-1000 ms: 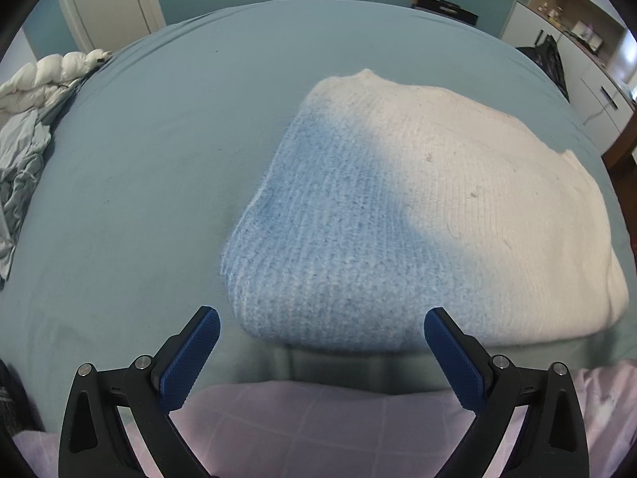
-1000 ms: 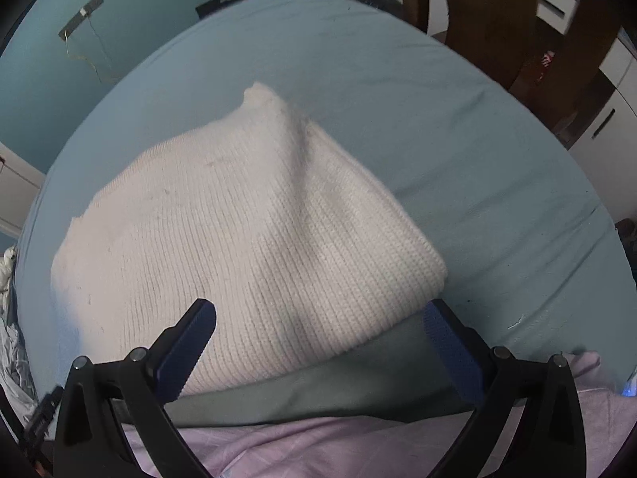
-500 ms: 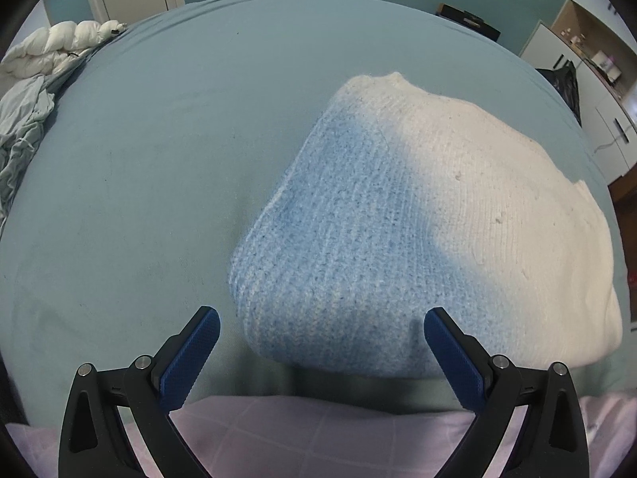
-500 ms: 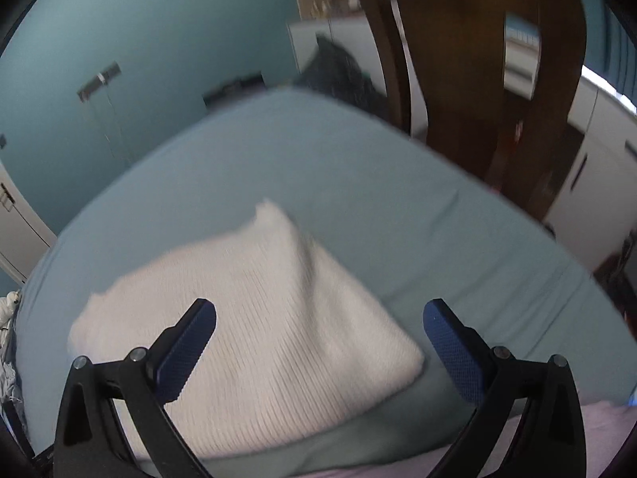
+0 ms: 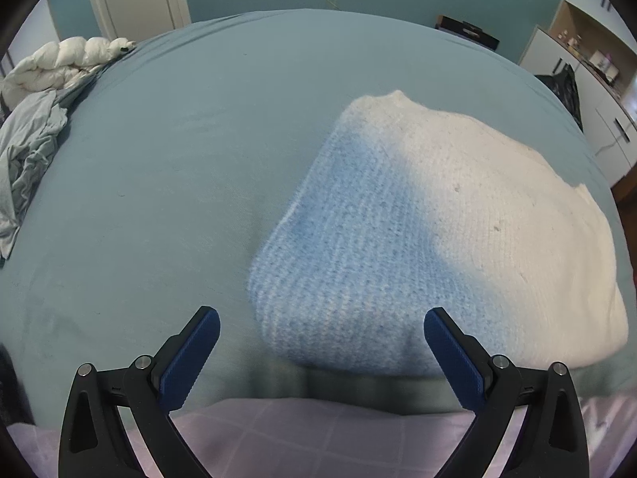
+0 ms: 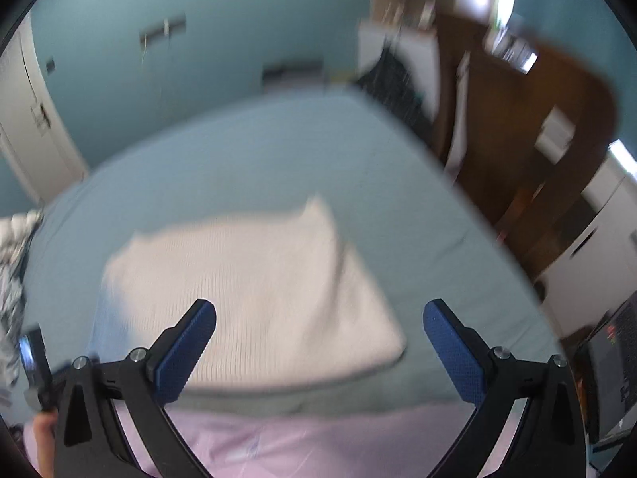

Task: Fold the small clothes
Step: 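Move both open tools to the end of the folded sweater, then grasp the sweater end with both tools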

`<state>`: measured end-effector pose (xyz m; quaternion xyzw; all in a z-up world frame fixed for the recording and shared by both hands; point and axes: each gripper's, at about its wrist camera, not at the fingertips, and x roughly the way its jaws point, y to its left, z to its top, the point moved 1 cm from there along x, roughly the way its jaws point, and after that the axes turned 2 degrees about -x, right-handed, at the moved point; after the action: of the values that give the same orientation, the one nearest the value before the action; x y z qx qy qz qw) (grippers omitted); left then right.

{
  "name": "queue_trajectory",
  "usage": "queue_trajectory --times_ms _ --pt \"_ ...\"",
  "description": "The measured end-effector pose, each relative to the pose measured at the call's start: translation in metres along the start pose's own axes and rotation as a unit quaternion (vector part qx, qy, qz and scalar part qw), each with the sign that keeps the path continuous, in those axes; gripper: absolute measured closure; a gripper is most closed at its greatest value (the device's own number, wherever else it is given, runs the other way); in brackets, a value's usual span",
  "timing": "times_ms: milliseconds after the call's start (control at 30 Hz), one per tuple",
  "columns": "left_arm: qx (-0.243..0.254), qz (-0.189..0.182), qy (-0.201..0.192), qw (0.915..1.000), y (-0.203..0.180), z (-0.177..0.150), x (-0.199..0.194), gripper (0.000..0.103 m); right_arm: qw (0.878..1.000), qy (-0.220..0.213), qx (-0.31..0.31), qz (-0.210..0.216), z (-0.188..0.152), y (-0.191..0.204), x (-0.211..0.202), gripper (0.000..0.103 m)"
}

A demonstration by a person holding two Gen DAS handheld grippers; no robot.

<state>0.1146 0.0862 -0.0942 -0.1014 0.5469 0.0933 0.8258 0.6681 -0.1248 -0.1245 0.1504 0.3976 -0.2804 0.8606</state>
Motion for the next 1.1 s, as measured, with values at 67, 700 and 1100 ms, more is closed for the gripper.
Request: queue_trajectory --times_ms 67,700,1100 --pt "-0.017 -0.007 0.009 0.9998 0.010 0.004 0.002 0.000 0.997 0.067 0.029 -0.021 -0.012 -0.012 0.056 0.001" --pt "-0.145 -0.162 0.201 0.9552 0.020 -0.005 0.082 0.001 0.878 0.253 0.373 0.161 -0.071 -0.109 0.255 0.006" --pt "-0.170 -0.117 0.178 0.9621 0.002 -0.012 0.086 0.000 0.878 0.210 0.396 0.167 -0.057 -0.109 0.270 0.014"
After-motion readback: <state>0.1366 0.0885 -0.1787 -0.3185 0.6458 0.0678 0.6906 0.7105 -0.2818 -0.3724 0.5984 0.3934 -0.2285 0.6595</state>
